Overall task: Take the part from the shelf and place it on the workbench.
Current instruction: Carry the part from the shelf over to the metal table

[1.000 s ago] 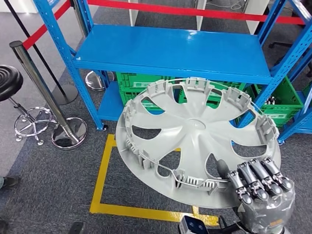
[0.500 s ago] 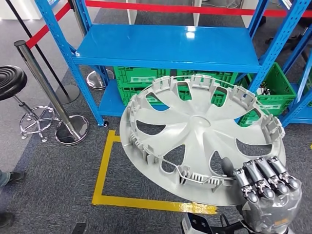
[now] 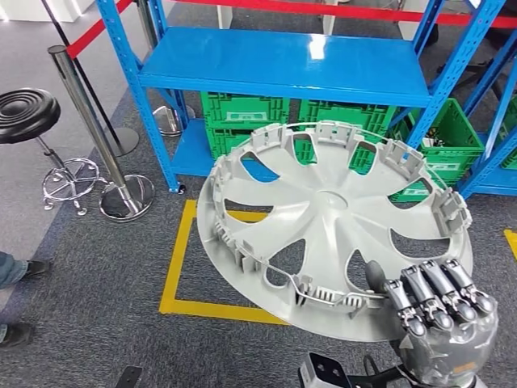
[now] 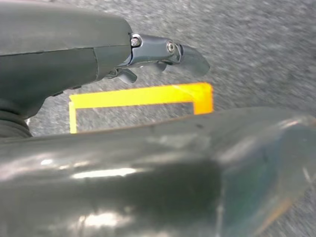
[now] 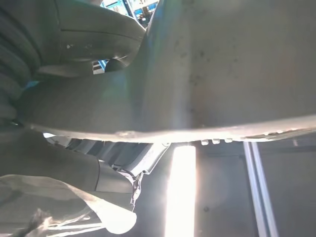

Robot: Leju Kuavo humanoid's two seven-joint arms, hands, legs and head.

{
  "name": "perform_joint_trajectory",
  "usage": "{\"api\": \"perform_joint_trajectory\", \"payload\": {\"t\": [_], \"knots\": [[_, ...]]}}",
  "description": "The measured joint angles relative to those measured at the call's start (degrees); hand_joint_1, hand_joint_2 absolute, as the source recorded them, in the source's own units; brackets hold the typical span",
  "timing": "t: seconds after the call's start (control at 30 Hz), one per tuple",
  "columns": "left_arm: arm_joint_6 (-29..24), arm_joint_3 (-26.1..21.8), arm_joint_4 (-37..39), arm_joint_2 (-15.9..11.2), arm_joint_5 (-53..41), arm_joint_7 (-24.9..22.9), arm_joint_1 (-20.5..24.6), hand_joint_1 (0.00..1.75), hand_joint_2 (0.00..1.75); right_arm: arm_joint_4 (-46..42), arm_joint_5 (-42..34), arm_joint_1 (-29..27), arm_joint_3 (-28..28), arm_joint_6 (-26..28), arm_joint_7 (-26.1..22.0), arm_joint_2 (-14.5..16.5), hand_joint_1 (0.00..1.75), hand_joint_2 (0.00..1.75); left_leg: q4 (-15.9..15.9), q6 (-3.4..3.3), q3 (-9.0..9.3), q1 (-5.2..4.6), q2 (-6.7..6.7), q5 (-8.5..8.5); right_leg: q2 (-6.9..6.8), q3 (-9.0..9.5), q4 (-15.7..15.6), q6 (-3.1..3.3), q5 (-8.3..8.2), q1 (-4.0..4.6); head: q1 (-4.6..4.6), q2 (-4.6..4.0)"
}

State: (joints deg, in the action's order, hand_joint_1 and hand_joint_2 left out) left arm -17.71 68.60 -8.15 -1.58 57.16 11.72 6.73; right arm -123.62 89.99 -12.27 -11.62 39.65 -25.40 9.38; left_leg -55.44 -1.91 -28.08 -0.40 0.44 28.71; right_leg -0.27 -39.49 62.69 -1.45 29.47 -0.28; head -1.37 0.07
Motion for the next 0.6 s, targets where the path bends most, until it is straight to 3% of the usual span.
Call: {"api": "perform_joint_trajectory", "payload": {"t": [0.03, 0.07, 0.1, 0.17, 0.2, 0.23, 0.3, 0.33, 0.4, 0.47, 0.57, 0.6], "knots": [[-0.02, 0.17, 0.00, -0.02, -0.13, -0.05, 0.02, 0.00, 0.00, 0.01, 0.00, 0.00, -0.02, 0.00, -0.03, 0.00, 1.75, 1.75, -0.03, -0.20, -1.04, -0.05, 0.03, -0.83, 0.04, -0.49, 3.41, -0.14, 3.21, -0.02, 0.19, 0.00], [-0.03, 0.33, 0.00, -0.01, -0.21, -0.10, 0.05, 0.00, 0.00, 0.02, 0.00, 0.01, -0.04, 0.00, -0.05, 0.00, 1.75, 1.75, -0.09, -0.24, -2.11, -0.12, 0.07, -1.70, 0.05, -0.78, 7.04, -0.25, 5.19, -0.05, 0.32, 0.00], [-0.03, 0.50, 0.00, 0.03, -0.34, -0.13, 0.06, 0.00, 0.00, 0.04, 0.00, 0.03, -0.08, 0.00, -0.06, 0.00, 1.75, 1.75, -0.22, -0.23, -3.26, -0.19, 0.11, -2.57, 0.06, -0.57, 10.09, -0.33, 5.46, -0.05, 0.42, -0.01], [-0.02, 0.81, 0.00, 0.11, -0.56, -0.19, 0.09, 0.00, 0.00, 0.07, 0.00, 0.10, -0.19, 0.00, -0.07, 0.00, 1.75, 1.75, -0.72, -0.06, -5.79, -0.23, 0.19, -4.12, 0.06, 1.67, 11.67, -0.34, 1.94, -0.06, 0.52, -0.01], [-0.02, 0.95, 0.00, 0.14, -0.66, -0.22, 0.11, 0.00, 0.00, 0.09, 0.00, 0.14, -0.29, 0.00, -0.07, 0.00, 1.75, 1.75, -1.09, 0.09, -7.00, -0.21, 0.22, -4.76, 0.05, 4.13, 9.57, -0.28, 0.10, -0.07, 0.53, -0.01], [-0.03, 1.08, 0.00, 0.15, -0.71, -0.29, 0.13, 0.00, 0.00, 0.10, 0.00, 0.19, -0.42, 0.00, -0.07, 0.00, 1.75, 1.75, -1.49, 0.30, -8.04, -0.24, 0.22, -5.32, 0.04, 7.58, 5.60, -0.18, -0.03, -0.05, 0.52, 0.00], [-0.08, 1.37, 0.00, 0.16, -0.84, -0.55, 0.14, 0.00, 0.00, 0.16, 0.00, 0.25, -0.78, -0.01, -0.08, 0.00, 1.75, 1.75, -2.16, 0.82, -9.20, -0.31, 0.15, -6.30, 0.06, 14.27, -3.99, 0.19, 2.76, 0.09, 0.44, 0.00], [-0.11, 1.52, 0.00, 0.16, -0.94, -0.69, 0.17, 0.00, 0.00, 0.22, 0.00, 0.29, -0.93, -0.01, -0.09, 0.00, 1.75, 1.75, -2.28, 1.11, -9.39, -0.30, 0.12, -6.81, 0.07, 16.02, -6.93, 0.40, 4.26, 0.24, 0.51, -0.01], [-0.14, 1.83, 0.00, 0.16, -1.16, -0.86, 0.21, 0.00, 0.00, 0.34, 0.00, 0.34, -1.08, -0.02, -0.13, 0.00, 1.75, 1.75, -2.36, 1.72, -9.51, -0.10, 0.06, -7.51, -0.01, 15.88, -7.96, 1.10, 4.30, 0.37, 0.76, -0.01], [-0.10, 2.09, 0.00, 0.19, -1.27, -0.92, 0.16, 0.00, 0.00, 0.37, 0.00, 0.42, -1.16, -0.02, -0.13, 0.04, 1.75, 1.75, -4.18, 2.38, -10.16, 0.11, -0.09, -5.13, -0.19, 15.17, -7.90, 1.96, 3.47, 0.26, 0.73, -0.01], [0.06, 2.37, 0.00, 0.37, -1.34, -0.98, 0.07, 0.00, 0.00, 0.47, 0.00, 0.43, -1.33, -0.02, -0.15, 0.16, 1.75, 1.75, -13.86, 3.05, -12.41, 0.37, -0.17, 2.47, -0.35, 13.85, -7.77, 2.61, 2.17, 0.33, 0.37, -0.01], [0.13, 2.44, 0.00, 0.39, -1.38, -0.98, 0.07, 0.00, 0.00, 0.53, 0.00, 0.42, -1.37, -0.02, -0.16, 0.17, 1.75, 1.75, -16.94, 3.14, -12.87, 0.42, -0.17, 3.50, -0.37, 13.48, -7.63, 2.64, 1.82, 0.39, 0.39, -0.01]]}}
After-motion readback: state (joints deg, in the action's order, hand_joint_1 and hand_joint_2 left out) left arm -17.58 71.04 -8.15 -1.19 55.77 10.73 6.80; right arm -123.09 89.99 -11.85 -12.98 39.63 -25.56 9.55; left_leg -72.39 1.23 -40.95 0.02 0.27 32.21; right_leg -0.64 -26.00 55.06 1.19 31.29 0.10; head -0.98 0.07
